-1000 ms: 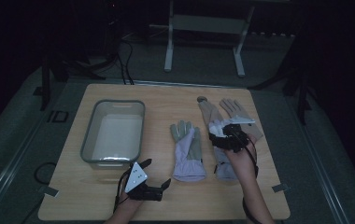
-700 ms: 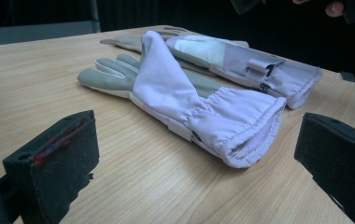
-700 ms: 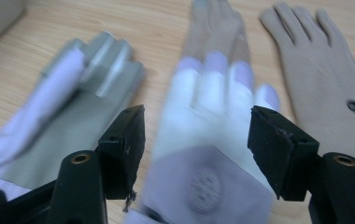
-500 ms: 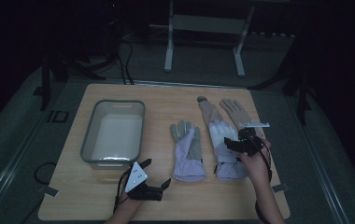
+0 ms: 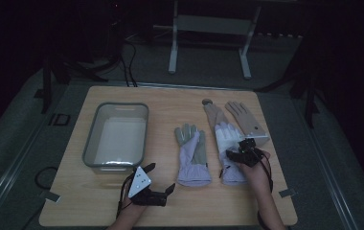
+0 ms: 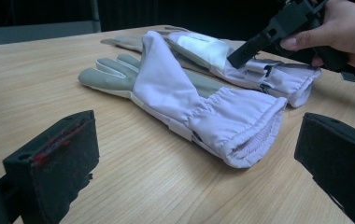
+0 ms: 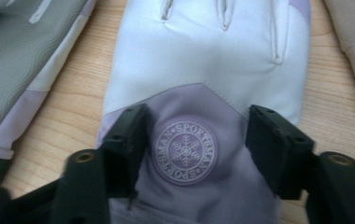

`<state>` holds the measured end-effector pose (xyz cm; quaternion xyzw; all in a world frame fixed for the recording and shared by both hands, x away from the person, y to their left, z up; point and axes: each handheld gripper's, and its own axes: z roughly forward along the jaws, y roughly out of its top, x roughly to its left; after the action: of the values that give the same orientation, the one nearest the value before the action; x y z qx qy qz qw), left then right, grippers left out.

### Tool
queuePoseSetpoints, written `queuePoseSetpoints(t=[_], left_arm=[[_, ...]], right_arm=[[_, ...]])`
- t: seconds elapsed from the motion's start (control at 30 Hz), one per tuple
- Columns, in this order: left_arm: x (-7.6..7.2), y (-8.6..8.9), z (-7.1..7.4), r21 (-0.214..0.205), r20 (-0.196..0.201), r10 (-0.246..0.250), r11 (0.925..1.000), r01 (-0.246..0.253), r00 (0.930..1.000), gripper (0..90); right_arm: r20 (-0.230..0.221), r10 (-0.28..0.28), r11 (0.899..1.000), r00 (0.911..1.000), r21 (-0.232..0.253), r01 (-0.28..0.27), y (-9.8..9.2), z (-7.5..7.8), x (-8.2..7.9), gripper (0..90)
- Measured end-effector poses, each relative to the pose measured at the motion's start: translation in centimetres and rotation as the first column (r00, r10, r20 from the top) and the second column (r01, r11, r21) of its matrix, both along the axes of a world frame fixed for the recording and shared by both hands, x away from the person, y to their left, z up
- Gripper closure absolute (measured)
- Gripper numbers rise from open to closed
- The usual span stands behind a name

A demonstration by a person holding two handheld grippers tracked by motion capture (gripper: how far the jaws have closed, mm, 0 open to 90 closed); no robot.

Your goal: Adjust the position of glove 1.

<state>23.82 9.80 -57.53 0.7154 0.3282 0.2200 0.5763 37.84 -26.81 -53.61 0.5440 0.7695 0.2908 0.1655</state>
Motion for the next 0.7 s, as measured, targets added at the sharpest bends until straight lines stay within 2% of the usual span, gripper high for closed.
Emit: queuePoseSetpoints(t=[0.17,0.23,0.27,0.37,0.5,0.7], left_arm=[[0.0,0.0,0.0,-0.001,-0.001,0.0,1.0,0.0,1.0,0.2],[0.0,0.0,0.0,0.0,-0.001,0.0,1.0,0.0,1.0,0.2],[0.0,0.0,0.0,-0.001,-0.001,0.001,1.0,-0.001,1.0,0.2],[0.0,0.0,0.0,-0.003,-0.002,0.0,1.0,0.0,1.0,0.2],[0.0,0.0,0.0,-0.002,-0.002,0.0,1.0,0.0,1.0,0.2],[0.0,0.0,0.0,0.0,-0.001,0.002,1.0,-0.002,1.0,0.2]], right_arm=[[-0.016,-0.002,1.0,0.9999,0.025,0.002,0.2,0.2,-0.3,61.8],[-0.017,-0.003,1.0,0.9998,0.028,0.004,0.2,0.2,-0.3,62.8],[-0.017,-0.026,0.999,0.9995,0.044,0.027,0.2,0.3,-0.5,65.5],[-0.007,-0.046,0.996,0.9989,0.077,0.046,0.0,0.7,-0.8,69.5],[0.018,-0.068,0.993,0.9975,0.101,0.066,0.0,2.0,-1.4,75.2],[0.051,-0.086,0.989,0.995,0.127,0.079,0.3,3.9,-2.5,77.3]])
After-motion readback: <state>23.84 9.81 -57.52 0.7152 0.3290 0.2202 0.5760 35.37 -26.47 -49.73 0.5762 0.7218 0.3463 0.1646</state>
